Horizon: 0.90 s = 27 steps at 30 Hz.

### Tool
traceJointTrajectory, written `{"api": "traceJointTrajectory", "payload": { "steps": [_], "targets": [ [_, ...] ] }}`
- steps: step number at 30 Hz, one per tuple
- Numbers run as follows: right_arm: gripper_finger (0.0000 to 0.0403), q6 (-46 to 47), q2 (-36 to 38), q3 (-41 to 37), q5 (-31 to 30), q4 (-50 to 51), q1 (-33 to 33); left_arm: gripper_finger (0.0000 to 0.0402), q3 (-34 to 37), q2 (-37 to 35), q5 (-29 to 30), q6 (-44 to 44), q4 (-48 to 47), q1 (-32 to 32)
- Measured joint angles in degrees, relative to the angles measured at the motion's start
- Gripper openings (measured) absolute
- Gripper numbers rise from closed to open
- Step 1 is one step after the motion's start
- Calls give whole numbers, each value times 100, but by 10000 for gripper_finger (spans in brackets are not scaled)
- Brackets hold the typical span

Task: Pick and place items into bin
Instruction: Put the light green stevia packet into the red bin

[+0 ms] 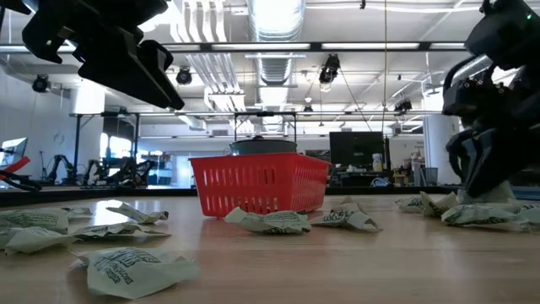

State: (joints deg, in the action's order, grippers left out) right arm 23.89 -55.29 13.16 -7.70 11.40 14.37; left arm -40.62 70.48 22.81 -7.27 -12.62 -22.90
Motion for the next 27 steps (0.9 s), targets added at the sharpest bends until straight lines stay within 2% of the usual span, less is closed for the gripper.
{"api": "traceJointTrajectory", "payload": {
  "steps": [9, 14, 20, 27],
  "targets": [
    [9, -484, 0, 229, -178, -17, 2, 167, 0, 0, -1, 9, -2, -2],
    [9, -971, 0, 506, -622, -88, 1, 167, 0, 0, 0, 11, -2, -2],
    [9, -1729, 0, 801, -855, -545, 0, 167, 0, 0, 0, 13, -2, -2],
    [9, -2831, -2, 908, -951, -1726, -3, 167, 0, 0, 0, 17, -1, -2]
  ]
}}
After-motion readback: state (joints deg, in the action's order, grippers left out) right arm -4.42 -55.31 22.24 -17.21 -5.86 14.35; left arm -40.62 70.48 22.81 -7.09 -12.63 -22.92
